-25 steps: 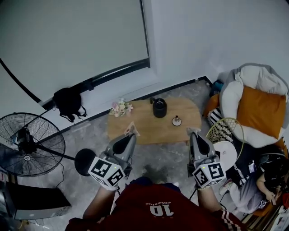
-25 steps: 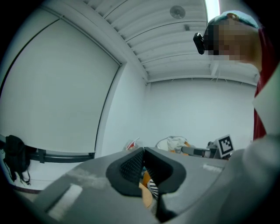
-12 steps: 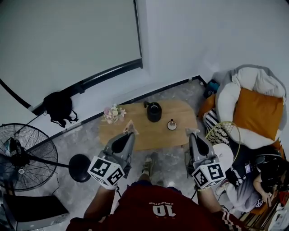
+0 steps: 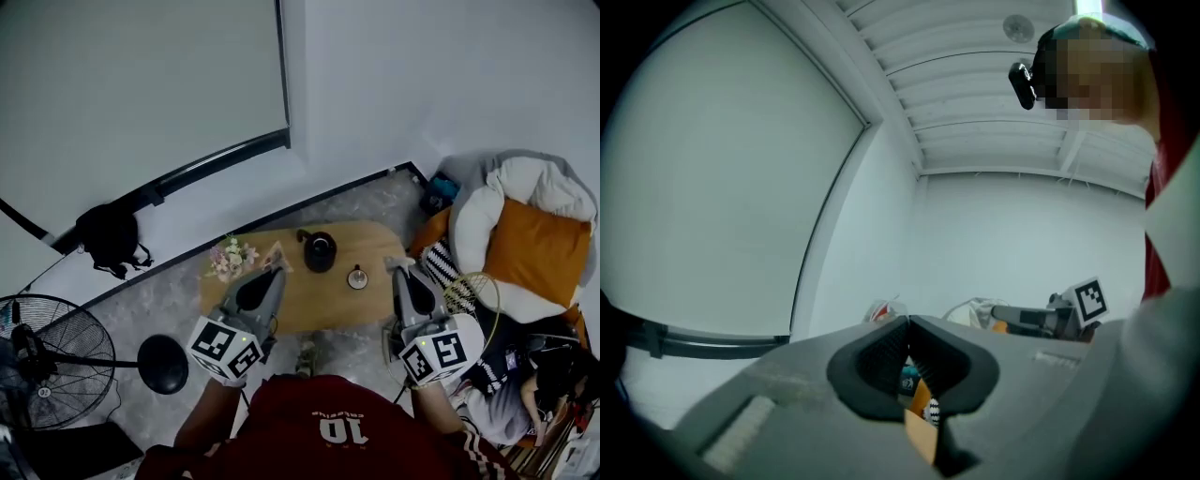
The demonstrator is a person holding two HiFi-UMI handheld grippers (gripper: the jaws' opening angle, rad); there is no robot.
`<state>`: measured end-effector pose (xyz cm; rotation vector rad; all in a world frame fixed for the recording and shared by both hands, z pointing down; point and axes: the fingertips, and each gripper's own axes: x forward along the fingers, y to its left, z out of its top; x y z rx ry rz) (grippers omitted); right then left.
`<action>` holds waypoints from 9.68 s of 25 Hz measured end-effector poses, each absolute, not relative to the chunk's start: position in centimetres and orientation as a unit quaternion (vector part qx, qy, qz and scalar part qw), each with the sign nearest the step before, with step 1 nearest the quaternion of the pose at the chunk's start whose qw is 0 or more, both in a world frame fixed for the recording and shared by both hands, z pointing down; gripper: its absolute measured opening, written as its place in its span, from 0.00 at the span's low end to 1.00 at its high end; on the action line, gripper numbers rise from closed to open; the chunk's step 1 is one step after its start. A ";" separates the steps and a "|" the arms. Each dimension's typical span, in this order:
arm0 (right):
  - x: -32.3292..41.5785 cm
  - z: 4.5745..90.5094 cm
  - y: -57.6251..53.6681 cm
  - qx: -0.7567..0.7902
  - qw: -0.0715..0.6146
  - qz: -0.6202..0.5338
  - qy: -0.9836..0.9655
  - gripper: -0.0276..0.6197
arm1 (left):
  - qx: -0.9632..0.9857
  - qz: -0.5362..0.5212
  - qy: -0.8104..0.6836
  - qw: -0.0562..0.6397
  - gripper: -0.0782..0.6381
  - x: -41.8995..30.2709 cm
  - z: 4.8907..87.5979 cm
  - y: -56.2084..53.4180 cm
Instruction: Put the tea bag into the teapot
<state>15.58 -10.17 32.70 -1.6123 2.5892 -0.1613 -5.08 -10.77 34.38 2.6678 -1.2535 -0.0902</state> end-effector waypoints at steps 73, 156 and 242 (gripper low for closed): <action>18.5 45.5 -22.1 -0.656 -0.041 -0.112 0.745 0.05 | 0.902 0.340 -0.244 0.101 0.24 4.0 79.6 -37.5; 11.1 32.3 -22.7 -0.533 0.041 -0.030 0.845 0.05 | 0.914 -0.028 -0.403 0.018 0.11 -7.1 34.7 -27.1; 8.3 74.9 -36.9 -0.474 -0.252 -0.215 0.816 0.15 | 0.857 0.009 -0.491 0.154 0.11 -15.2 46.2 -24.4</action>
